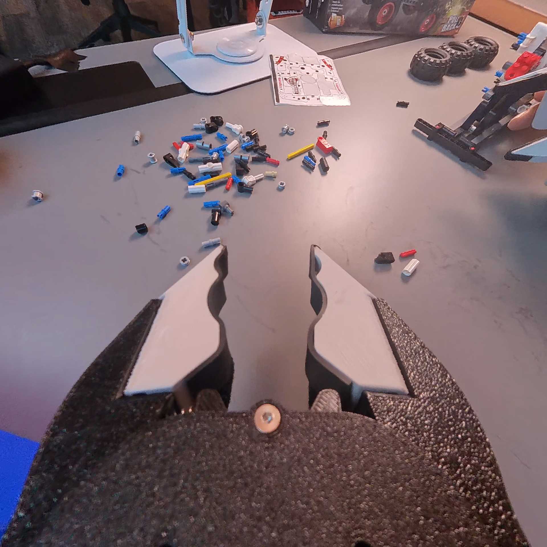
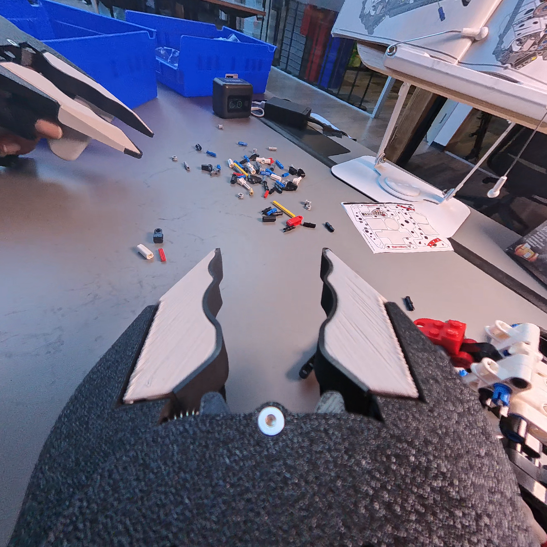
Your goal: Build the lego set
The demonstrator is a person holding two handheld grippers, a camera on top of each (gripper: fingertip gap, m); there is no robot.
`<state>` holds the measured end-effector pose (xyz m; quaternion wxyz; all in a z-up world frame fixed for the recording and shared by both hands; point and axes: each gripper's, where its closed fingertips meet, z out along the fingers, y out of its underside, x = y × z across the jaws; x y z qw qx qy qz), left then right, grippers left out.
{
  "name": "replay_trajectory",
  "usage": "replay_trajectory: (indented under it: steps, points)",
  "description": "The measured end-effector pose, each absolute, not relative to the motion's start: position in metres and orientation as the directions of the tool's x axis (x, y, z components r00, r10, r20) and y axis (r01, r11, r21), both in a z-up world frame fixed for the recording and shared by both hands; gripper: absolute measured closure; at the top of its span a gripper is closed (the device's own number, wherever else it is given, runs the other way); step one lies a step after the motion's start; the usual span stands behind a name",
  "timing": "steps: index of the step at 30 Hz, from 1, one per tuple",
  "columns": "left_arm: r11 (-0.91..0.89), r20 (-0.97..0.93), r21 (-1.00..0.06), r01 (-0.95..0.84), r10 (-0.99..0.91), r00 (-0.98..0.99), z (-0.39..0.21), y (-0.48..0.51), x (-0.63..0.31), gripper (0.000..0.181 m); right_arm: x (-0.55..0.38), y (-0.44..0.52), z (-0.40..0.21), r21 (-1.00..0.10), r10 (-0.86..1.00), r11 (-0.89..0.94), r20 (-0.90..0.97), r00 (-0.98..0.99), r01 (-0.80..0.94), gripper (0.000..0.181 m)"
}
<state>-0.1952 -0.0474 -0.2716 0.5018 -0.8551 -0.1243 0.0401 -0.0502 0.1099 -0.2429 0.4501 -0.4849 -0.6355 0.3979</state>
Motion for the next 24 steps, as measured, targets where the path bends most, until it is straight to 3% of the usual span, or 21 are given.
replay_trajectory:
  steps: [12, 24]
  points:
    - [-0.42, 0.04, -0.897, 0.139, 0.235, 0.971, -0.267, -0.031, -0.196, 0.135, -0.046, 0.113, -0.234, -0.956, 0.979, 0.197, 0.18, -0.096, 0.217, 0.115]
    - [-0.405, -0.016, -0.91, 0.084, 0.239, 0.971, -0.264, -0.008, -0.209, 0.13, -0.043, 0.12, -0.233, -0.951, 0.978, 0.21, 0.199, -0.068, 0.226, 0.115]
